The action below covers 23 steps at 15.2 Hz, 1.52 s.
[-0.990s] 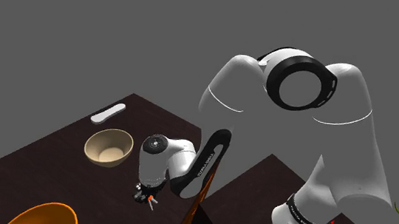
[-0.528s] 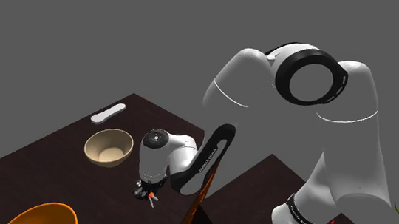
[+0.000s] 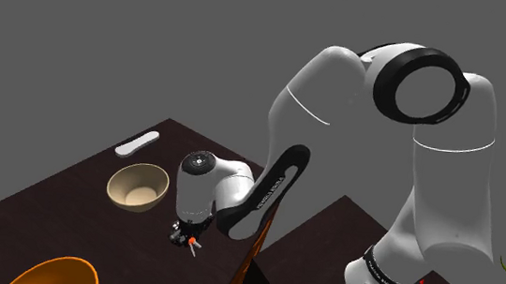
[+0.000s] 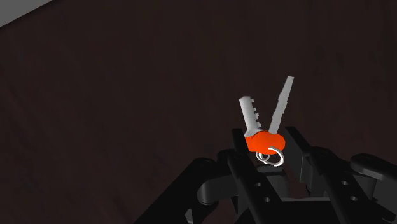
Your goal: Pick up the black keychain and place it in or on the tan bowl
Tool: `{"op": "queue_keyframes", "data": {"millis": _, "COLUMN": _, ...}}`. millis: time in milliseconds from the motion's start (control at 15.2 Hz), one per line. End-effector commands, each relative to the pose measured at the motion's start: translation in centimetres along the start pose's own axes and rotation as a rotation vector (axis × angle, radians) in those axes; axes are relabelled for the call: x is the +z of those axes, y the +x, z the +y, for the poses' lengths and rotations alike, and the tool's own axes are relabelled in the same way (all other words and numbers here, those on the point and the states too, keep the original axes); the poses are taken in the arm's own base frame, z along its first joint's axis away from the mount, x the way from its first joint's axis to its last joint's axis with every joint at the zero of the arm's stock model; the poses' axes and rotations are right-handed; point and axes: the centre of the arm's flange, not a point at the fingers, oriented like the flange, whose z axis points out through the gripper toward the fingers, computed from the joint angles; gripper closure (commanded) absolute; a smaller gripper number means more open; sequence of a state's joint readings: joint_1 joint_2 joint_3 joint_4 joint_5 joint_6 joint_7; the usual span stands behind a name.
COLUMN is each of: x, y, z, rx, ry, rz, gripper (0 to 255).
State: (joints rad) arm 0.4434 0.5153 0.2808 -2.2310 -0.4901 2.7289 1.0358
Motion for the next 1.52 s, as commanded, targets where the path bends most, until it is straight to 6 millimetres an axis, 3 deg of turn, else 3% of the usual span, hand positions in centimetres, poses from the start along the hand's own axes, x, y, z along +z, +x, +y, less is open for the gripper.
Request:
{"op": "queue_keyframes", "data": {"millis": 0, "x": -1.1, "y": 0.1, "z": 0.1, "rx": 0.0, "ry": 0.0, "rz": 0.0, "gripper": 255}}
{"op": "queue_keyframes", "data": {"millis": 1188, "x": -10.6, "y": 0.7, "z": 0.3, "rx": 0.0, "ry": 0.0, "rz": 0.0, "gripper": 255}}
{"op": "queue_keyframes", "data": {"millis": 1452, "x": -10.4, "y": 5.9, "z": -0.3, "rx": 0.0, "ry": 0.0, "rz": 0.0, "gripper": 255}}
